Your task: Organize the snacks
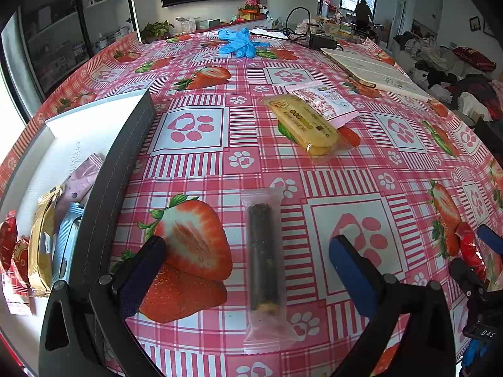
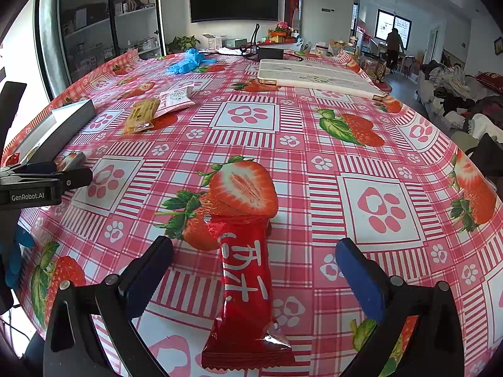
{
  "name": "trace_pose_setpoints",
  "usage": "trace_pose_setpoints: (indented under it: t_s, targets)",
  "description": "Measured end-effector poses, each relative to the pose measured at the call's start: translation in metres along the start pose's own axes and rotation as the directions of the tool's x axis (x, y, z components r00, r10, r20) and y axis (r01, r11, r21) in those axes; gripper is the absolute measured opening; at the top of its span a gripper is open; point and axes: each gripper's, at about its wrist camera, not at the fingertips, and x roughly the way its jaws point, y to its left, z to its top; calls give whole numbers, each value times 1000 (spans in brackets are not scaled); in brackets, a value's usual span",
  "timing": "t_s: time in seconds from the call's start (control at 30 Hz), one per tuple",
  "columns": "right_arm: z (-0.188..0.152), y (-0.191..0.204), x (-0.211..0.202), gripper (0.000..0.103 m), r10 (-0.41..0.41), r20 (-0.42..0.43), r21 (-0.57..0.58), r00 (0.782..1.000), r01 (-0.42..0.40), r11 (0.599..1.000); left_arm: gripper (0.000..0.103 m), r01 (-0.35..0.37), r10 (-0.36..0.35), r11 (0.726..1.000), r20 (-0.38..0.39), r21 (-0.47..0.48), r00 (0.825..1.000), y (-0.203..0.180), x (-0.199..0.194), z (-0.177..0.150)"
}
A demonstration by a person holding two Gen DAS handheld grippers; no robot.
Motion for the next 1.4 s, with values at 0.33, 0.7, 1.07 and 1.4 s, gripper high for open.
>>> trace_pose_setpoints:
  t_s: [0.33,0.7,1.07,1.4]
  targets:
    - [-1,0,0,103,0,1,0,1000,0,1000,103,0,0,1000,0,0,1000,0,0,0]
    - [9,0,3,103,4,-73,-10,997,-5,1000,103,-1,1,1000,-3,0,1000,0,0,0]
    - [37,3,16,89,38,-314,-64,949,-61,996,71,19,-15,999,-131,32,991,-19,-4,16]
    - [39,8,4,32,102,-308,-6,946,-109,994,21,122,-120,993,-158,2,980,-17,-15,11]
